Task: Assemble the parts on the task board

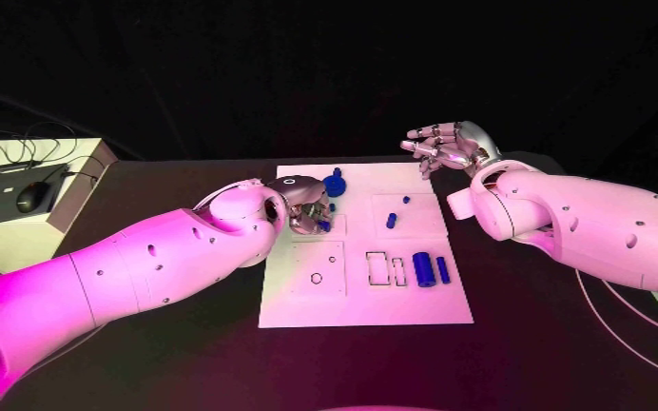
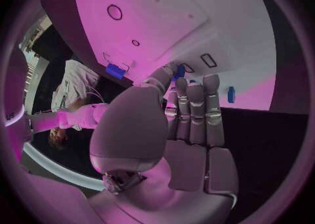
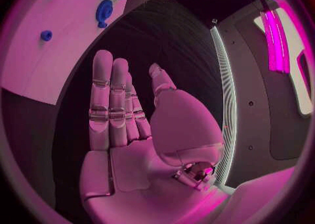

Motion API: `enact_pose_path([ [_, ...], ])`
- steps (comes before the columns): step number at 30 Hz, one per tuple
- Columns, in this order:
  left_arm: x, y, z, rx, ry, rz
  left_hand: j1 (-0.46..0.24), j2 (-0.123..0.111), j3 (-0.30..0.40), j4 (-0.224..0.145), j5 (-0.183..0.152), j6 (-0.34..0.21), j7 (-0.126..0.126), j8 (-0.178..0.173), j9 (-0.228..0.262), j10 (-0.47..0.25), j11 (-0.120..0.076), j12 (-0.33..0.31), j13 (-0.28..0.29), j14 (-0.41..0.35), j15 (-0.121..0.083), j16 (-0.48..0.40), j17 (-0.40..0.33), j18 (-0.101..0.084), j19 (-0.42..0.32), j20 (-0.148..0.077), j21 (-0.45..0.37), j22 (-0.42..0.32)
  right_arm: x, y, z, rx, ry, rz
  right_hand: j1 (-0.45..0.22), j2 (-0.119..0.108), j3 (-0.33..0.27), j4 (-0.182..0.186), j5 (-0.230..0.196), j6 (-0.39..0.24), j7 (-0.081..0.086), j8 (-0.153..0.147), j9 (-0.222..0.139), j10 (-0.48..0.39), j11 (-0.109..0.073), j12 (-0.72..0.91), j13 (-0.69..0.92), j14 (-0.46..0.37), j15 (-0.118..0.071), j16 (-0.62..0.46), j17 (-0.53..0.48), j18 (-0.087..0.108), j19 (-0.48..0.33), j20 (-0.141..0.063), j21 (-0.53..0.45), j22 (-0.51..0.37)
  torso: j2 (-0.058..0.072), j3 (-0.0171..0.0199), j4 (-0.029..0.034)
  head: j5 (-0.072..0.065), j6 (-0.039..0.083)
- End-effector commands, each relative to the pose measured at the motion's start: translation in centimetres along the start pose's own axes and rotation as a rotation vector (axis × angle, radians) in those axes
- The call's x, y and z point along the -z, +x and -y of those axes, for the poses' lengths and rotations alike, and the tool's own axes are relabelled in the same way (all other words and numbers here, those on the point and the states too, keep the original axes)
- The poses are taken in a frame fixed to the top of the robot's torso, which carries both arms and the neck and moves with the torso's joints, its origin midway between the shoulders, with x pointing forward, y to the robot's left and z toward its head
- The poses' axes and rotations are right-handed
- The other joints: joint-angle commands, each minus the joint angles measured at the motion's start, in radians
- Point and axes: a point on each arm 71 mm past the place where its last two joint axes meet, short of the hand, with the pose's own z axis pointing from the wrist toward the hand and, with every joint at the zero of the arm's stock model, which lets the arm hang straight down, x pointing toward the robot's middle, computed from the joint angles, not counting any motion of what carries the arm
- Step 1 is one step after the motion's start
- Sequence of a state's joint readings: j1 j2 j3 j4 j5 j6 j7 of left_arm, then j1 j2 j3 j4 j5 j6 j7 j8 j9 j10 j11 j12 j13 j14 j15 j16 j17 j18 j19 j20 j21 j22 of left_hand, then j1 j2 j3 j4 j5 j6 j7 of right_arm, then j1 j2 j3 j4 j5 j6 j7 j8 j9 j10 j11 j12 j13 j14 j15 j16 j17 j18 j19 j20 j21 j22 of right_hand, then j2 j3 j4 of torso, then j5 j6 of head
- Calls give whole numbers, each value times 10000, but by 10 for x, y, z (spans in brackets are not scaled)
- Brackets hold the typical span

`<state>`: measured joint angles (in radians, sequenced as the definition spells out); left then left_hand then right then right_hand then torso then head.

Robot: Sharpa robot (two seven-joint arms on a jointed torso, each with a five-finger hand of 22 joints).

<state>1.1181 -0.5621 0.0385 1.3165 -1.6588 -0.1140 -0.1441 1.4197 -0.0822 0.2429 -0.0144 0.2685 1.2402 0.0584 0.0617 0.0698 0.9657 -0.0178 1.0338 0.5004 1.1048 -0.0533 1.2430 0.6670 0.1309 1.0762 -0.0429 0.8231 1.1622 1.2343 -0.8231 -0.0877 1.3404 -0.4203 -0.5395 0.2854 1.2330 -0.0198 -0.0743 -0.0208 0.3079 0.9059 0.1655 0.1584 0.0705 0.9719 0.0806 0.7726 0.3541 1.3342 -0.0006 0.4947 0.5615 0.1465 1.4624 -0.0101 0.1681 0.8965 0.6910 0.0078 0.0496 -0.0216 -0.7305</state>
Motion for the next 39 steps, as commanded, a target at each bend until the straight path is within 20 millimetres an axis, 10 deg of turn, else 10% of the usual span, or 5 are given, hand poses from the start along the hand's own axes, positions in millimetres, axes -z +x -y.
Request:
enact_pose_path([
  [1,1,-2,-4,731,-12,229,12,290,181,-47,-4,23,13,44,46,80,-5,-51,21,89,-8,-34,22,-40,53,-37,39,28,0,2,-1,18,-109,-149,-24,60,-39,-43,43,5,83,14,-3,-17,-69,5,0,60,5,-57,15,194,140,-51,58,-13,5,0,-5,-2,17],
  [12,7,-7,-21,3307,-269,1034,-176,285,730,-343,-16,-22,17,47,69,122,37,-785,-237,16,15,-332,33,36,-36,35,-31,49,0,1,-1,25,-98,-132,-24,60,-39,-43,43,5,83,14,-3,-17,-69,5,0,60,5,-57,15,194,140,-51,58,-13,-5,-8,10,-2,10],
  [21,11,-8,-29,4814,-282,1420,-194,247,917,-394,-67,21,123,68,117,796,268,-3511,-2283,-148,204,-662,-172,102,-151,227,-405,-128,1,0,0,35,-82,-114,-16,64,-49,-55,41,11,82,11,-3,-11,-72,-2,3,68,3,-69,20,192,136,-52,68,-12,-1,-11,2,-9,9],
  [39,13,-5,-31,5047,-418,986,-30,431,624,-515,-73,18,279,59,69,1251,476,-5569,-3392,-194,336,-893,-298,148,-147,313,-622,-92,0,-1,0,41,-67,-120,-16,64,-49,-55,41,11,82,11,-3,-11,-72,-2,3,68,3,-69,20,192,136,-52,68,-12,-6,-5,0,-20,-19],
])
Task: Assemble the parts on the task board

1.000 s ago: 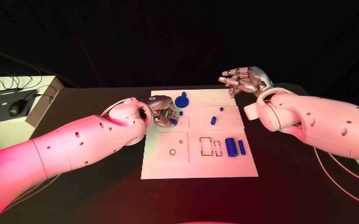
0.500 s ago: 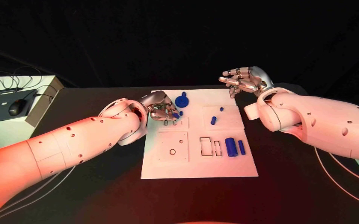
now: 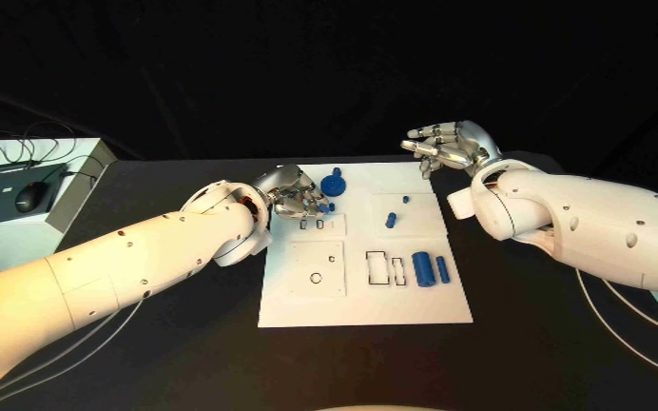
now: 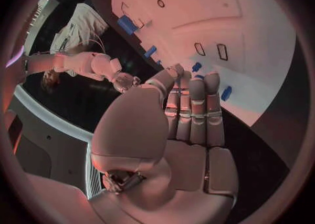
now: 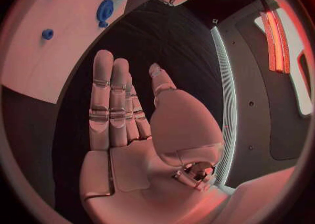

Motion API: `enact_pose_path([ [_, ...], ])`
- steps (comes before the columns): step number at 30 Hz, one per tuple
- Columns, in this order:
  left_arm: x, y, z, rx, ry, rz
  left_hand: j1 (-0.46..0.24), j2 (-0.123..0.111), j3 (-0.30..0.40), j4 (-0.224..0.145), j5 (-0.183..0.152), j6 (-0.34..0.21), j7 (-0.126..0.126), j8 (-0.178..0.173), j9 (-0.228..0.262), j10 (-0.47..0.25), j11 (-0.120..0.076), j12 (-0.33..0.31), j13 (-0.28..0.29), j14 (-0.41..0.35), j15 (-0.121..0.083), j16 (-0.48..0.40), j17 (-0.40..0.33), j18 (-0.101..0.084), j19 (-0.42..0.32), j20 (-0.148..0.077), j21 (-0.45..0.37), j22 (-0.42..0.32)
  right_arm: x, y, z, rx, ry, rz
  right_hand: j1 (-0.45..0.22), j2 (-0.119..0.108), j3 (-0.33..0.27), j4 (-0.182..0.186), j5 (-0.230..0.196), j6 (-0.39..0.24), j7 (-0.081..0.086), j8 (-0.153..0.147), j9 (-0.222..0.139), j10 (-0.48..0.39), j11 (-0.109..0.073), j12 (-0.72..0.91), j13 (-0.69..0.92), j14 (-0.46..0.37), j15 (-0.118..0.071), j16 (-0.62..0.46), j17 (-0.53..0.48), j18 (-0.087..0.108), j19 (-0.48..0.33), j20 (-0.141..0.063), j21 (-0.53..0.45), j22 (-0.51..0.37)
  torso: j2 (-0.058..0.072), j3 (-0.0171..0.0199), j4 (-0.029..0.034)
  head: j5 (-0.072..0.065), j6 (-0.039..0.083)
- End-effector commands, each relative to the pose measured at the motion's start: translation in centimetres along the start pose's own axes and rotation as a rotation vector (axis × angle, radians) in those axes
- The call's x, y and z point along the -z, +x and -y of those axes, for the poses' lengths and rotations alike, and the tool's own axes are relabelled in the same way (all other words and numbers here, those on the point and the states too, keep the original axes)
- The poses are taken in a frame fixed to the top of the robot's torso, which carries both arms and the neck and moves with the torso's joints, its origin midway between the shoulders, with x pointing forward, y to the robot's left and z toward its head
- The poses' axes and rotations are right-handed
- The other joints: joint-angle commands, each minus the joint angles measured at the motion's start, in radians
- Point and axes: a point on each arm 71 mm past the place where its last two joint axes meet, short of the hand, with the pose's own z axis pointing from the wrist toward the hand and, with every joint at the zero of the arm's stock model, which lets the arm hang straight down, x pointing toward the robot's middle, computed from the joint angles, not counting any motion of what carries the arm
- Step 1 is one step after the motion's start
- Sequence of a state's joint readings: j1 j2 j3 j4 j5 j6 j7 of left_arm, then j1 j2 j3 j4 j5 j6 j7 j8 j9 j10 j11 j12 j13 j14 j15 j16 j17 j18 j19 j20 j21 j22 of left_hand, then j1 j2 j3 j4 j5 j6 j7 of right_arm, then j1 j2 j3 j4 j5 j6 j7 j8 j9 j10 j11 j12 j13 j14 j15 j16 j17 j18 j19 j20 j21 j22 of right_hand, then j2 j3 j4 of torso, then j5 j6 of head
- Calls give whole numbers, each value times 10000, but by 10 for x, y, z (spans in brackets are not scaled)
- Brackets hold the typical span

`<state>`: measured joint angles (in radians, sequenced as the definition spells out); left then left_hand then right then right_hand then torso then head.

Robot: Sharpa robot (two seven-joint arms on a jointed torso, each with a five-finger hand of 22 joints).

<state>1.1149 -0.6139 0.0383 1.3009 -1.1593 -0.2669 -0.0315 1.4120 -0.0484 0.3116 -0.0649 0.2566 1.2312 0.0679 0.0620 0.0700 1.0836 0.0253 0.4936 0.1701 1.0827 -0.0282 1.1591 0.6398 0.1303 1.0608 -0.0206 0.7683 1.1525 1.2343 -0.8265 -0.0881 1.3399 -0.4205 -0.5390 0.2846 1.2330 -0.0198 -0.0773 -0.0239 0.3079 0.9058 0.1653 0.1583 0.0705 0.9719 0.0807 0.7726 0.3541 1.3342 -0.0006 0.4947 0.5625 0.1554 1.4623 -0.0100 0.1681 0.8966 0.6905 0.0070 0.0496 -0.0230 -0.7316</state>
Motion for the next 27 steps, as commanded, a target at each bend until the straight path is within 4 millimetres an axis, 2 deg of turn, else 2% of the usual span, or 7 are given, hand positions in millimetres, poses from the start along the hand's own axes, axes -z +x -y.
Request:
enact_pose_path([
  [1,0,2,1,130,19,-233,56,104,-95,-21,51,103,188,53,67,115,48,-293,-153,32,91,-73,-38,160,12,96,-90,5,0,1,-1,22,-93,-146,-17,64,-19,-25,41,13,84,11,-3,-11,-73,-2,3,68,3,-69,9,104,138,-54,69,-13,-2,2,-1,-5,-6],
  [10,0,4,1,32,-94,-524,95,219,-269,-83,50,96,243,51,74,347,194,-1230,-657,4,184,-291,-195,200,-19,166,-238,4,0,1,0,28,-88,-149,-17,64,-19,-25,41,13,84,11,-3,-11,-73,-2,3,68,3,-69,9,104,138,-54,69,-13,0,1,0,-1,-17],
  [12,0,5,1,29,-75,-530,87,219,-265,-115,51,103,255,53,74,795,202,-1934,-952,146,178,-389,-269,242,27,182,-247,55,0,1,0,29,-87,-150,-17,64,-19,-25,41,13,84,11,-3,-11,-73,-2,3,68,3,-69,9,104,138,-54,69,-13,1,0,1,-3,-19],
  [20,0,7,2,48,-55,-595,41,192,-195,-108,41,106,258,52,77,1229,207,-2748,-962,324,155,-394,-215,270,105,183,-210,166,0,1,0,31,-84,-153,-17,64,-19,-25,41,13,84,11,-3,-11,-73,-2,3,68,3,-69,9,104,138,-54,69,-13,5,-3,-4,-17,-34],
  [25,-1,8,1,10,-87,-619,51,193,-206,-120,48,113,248,54,76,1270,188,-2732,-939,308,161,-396,-211,261,96,175,-212,182,0,1,0,33,-80,-150,-17,64,-19,-25,41,13,84,11,-3,-11,-73,-2,3,68,3,-69,9,104,138,-54,69,-13,5,0,-2,-25,-44],
  [26,-1,8,1,-27,-92,-620,59,179,-227,-134,42,125,220,58,77,1354,131,-2645,-898,326,132,-361,-194,256,103,169,-203,192,0,1,0,33,-78,-149,-17,64,-19,-25,41,13,84,11,-3,-11,-73,-2,3,68,3,-69,9,104,138,-54,69,-13,5,0,-2,-25,-44],
  [27,-1,9,2,-69,-98,-623,56,179,-288,-140,57,164,135,67,67,1304,8,-2271,-701,369,0,-154,-85,228,139,110,-152,235,0,1,0,34,-77,-149,-17,64,-19,-25,41,13,84,11,-3,-11,-73,-2,3,68,3,-69,9,104,138,-54,69,-13,4,-1,-1,-28,-48],
])
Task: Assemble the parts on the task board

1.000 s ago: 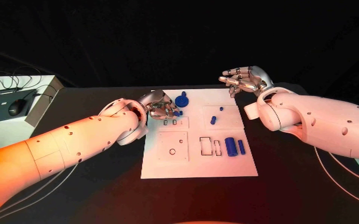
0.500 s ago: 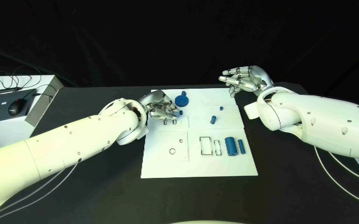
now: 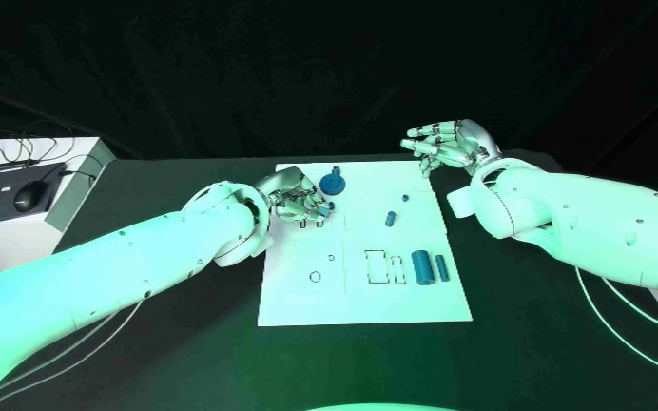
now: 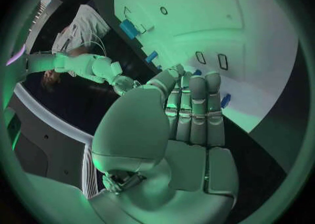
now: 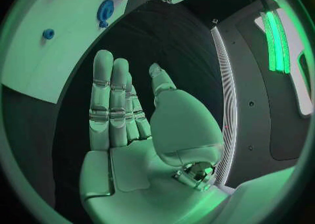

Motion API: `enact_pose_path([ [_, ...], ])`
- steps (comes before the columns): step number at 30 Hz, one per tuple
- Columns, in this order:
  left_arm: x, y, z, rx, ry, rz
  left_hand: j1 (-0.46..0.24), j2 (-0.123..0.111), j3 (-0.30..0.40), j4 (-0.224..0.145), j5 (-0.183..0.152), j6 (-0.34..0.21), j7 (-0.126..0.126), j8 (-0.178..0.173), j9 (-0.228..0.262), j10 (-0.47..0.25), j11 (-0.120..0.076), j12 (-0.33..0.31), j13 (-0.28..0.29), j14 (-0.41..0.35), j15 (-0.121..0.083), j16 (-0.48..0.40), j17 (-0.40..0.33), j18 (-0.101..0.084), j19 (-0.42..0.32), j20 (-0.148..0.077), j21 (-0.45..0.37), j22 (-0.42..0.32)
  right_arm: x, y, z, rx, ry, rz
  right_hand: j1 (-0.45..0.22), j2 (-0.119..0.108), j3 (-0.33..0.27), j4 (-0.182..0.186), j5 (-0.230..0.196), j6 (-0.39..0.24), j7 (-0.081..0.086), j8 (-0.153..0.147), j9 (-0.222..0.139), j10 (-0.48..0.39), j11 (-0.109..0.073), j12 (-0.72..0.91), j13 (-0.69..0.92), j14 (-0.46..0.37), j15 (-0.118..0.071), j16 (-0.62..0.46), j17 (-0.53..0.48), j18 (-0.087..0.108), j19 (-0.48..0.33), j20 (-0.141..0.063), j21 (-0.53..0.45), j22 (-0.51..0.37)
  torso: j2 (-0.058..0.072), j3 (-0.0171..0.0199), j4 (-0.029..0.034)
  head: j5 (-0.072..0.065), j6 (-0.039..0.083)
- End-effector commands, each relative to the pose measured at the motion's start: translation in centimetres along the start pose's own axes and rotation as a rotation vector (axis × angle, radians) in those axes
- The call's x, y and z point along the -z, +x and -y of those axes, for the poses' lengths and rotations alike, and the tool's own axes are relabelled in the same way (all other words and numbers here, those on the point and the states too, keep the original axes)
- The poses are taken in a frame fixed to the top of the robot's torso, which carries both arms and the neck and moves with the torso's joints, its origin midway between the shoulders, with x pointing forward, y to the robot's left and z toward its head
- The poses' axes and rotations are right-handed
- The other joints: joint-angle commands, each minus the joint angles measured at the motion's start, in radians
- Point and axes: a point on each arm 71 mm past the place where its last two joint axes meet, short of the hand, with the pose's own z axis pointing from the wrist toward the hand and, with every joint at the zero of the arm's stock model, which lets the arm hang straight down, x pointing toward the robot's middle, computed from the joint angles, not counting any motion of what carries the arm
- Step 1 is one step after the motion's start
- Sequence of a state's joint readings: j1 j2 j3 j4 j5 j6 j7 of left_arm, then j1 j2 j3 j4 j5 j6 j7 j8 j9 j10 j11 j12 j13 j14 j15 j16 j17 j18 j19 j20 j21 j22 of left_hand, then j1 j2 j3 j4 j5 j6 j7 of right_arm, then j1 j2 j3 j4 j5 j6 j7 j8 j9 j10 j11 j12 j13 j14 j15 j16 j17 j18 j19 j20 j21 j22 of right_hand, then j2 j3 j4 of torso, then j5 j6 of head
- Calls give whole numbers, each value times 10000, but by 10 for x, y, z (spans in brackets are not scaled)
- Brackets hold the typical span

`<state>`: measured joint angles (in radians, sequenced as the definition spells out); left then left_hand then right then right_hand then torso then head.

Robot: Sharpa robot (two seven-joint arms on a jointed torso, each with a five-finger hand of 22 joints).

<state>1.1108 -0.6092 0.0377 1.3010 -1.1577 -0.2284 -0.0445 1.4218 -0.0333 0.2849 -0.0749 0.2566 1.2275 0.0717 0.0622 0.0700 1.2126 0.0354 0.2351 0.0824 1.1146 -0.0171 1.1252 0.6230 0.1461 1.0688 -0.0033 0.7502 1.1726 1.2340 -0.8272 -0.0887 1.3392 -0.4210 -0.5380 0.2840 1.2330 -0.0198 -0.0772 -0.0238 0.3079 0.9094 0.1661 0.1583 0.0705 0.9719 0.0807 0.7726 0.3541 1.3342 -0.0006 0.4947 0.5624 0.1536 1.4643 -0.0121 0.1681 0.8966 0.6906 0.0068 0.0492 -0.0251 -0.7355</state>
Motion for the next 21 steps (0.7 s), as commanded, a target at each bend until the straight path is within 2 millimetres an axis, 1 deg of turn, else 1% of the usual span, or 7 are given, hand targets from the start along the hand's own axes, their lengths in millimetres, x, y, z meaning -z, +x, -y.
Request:
enact_pose_path([
  [1,-1,3,2,-145,8,-183,47,53,-38,-106,43,206,69,73,34,-425,-123,1301,719,-216,11,322,193,-46,35,-182,66,106,0,1,0,24,-91,-146,-17,64,-20,-26,41,-24,76,11,-3,-11,-73,-2,3,68,3,-69,11,122,117,-33,68,-13,2,1,5,-12,-9],
  [2,-1,3,2,-199,2,-183,-57,4,-83,-55,62,198,39,66,33,-583,-185,1732,970,-93,-141,492,263,-51,54,-189,85,126,0,1,0,24,-91,-149,-17,64,-20,-26,41,-24,76,11,-3,-11,-73,-2,3,68,3,-69,11,122,117,-33,68,-13,-1,2,6,-9,-15],
  [4,-2,4,3,-335,-18,-189,-162,-60,18,-15,33,220,22,83,45,-1759,-198,3802,2260,-187,-167,736,391,-95,62,-245,122,197,0,1,0,22,-90,-155,-32,60,-38,-20,39,-21,78,8,-2,-6,-72,-11,6,78,4,-87,16,121,112,-34,79,-12,-2,5,5,-7,-16],
  [6,-2,5,3,-456,-58,-188,-204,-66,195,10,60,185,-34,66,59,-2183,-269,5118,2939,-182,-186,876,425,-76,93,-256,185,267,0,1,0,20,-88,-161,-32,60,-38,-20,39,-21,78,8,-2,-6,-72,-11,6,78,4,-87,16,121,112,-34,79,-12,-2,7,5,-7,-16],
  [11,-4,8,5,-750,-235,-215,-246,-72,218,3,59,197,-100,59,69,-2698,-419,7336,4221,-35,-299,1232,552,-44,235,-313,363,393,0,2,0,17,-81,-170,-32,60,-38,-20,39,-21,78,8,-2,-6,-72,-11,6,78,4,-87,16,121,112,-34,79,-12,3,9,-2,-3,-23],
  [14,-4,9,5,-949,-362,-254,-272,-68,254,-11,53,192,-118,58,78,-2844,-472,8060,4614,72,-341,1442,632,-25,309,-345,510,495,0,2,0,16,-79,-174,-32,60,-38,-20,39,-21,78,8,-2,-6,-72,-11,6,78,4,-87,16,121,112,-34,79,-12,2,12,-3,-8,-39],
  [21,-5,14,5,-1327,-674,-550,-298,-76,234,-44,36,208,-141,48,73,-2779,-539,8564,4847,241,-395,1643,763,4,402,-358,687,599,1,2,1,16,-78,-171,-32,60,-38,-20,39,-21,78,8,-2,-6,-72,-11,6,78,4,-87,16,121,112,-34,79,-12,7,12,-5,-19,-56],
])
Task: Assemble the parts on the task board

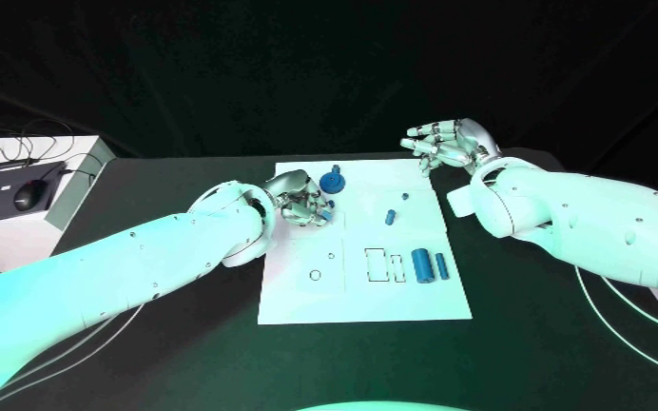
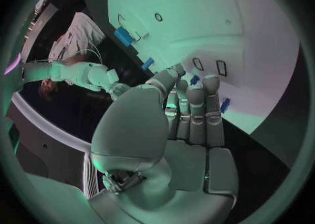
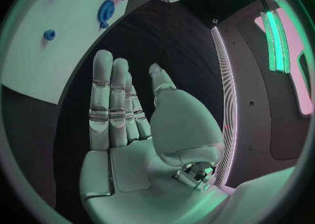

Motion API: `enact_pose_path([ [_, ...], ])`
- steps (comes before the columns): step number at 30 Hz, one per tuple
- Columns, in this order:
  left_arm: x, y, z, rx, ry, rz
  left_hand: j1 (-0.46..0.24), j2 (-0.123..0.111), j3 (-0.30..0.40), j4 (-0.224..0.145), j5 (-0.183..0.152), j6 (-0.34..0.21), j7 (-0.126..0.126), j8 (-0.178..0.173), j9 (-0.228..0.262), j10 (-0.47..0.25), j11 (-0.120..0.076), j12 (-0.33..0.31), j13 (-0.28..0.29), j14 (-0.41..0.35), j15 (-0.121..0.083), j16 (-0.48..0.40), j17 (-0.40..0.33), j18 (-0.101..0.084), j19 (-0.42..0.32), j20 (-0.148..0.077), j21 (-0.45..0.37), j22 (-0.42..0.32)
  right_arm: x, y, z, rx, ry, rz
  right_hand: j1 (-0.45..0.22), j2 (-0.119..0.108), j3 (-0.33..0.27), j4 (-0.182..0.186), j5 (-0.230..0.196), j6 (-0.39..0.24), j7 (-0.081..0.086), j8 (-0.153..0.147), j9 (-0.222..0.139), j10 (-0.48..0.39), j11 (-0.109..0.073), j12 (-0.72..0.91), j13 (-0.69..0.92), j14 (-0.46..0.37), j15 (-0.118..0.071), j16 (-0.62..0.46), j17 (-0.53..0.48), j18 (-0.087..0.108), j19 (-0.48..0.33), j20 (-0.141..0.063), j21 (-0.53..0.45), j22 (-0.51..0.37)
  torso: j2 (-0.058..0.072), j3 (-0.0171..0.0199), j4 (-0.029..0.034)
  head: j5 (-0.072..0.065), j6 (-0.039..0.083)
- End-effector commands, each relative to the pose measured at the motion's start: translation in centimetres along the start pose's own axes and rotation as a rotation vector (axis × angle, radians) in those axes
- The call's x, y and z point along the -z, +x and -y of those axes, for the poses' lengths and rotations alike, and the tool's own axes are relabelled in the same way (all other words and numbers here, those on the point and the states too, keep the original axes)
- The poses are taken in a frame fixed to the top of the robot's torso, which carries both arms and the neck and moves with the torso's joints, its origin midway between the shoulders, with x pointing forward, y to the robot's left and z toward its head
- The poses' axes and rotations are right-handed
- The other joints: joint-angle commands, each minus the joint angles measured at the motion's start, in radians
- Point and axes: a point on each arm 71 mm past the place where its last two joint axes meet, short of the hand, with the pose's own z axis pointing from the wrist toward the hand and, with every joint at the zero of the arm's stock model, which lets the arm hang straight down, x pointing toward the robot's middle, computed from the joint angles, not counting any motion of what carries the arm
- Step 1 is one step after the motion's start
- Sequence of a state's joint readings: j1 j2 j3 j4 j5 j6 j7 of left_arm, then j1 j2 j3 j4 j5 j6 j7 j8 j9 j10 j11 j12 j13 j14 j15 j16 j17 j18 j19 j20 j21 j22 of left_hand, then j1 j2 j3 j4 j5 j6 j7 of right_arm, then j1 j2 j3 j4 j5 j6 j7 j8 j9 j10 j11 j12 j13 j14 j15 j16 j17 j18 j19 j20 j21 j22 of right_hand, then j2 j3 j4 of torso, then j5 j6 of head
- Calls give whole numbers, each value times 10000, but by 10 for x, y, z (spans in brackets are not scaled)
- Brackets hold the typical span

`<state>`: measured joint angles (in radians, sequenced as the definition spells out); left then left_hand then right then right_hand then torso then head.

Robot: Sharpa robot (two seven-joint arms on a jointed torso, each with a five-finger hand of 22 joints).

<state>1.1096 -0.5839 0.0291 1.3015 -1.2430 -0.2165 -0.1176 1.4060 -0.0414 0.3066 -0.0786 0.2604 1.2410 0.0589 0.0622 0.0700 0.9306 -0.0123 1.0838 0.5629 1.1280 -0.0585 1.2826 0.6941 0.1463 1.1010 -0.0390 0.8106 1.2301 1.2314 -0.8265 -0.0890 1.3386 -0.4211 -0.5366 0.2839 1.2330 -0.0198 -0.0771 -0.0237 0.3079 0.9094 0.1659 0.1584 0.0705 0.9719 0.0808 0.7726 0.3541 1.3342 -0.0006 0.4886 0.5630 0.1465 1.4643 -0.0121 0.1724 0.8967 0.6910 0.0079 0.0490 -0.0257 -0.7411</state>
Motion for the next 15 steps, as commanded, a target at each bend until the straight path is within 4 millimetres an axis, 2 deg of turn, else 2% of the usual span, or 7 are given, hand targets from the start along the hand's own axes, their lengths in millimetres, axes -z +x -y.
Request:
enact_pose_path([
  [1,-1,5,-1,-549,-364,-366,-140,10,6,-15,-3,76,-15,46,70,27,-66,112,64,121,16,84,80,7,88,5,111,39,0,1,-1,21,-104,-147,-32,60,-38,-20,39,-21,80,8,-2,-7,-72,-11,6,78,3,-26,9,192,112,-34,36,-13,3,2,-4,-13,-1],
  [15,-3,11,-4,-589,-485,-673,-151,61,-72,-32,-56,70,-18,42,57,-46,-59,221,155,115,29,184,212,17,17,22,138,67,0,1,0,19,-104,-151,-32,60,-38,-20,39,-21,80,8,-2,-7,-72,-11,6,78,3,-26,9,192,112,-34,36,-13,3,-6,10,-45,-26],
])
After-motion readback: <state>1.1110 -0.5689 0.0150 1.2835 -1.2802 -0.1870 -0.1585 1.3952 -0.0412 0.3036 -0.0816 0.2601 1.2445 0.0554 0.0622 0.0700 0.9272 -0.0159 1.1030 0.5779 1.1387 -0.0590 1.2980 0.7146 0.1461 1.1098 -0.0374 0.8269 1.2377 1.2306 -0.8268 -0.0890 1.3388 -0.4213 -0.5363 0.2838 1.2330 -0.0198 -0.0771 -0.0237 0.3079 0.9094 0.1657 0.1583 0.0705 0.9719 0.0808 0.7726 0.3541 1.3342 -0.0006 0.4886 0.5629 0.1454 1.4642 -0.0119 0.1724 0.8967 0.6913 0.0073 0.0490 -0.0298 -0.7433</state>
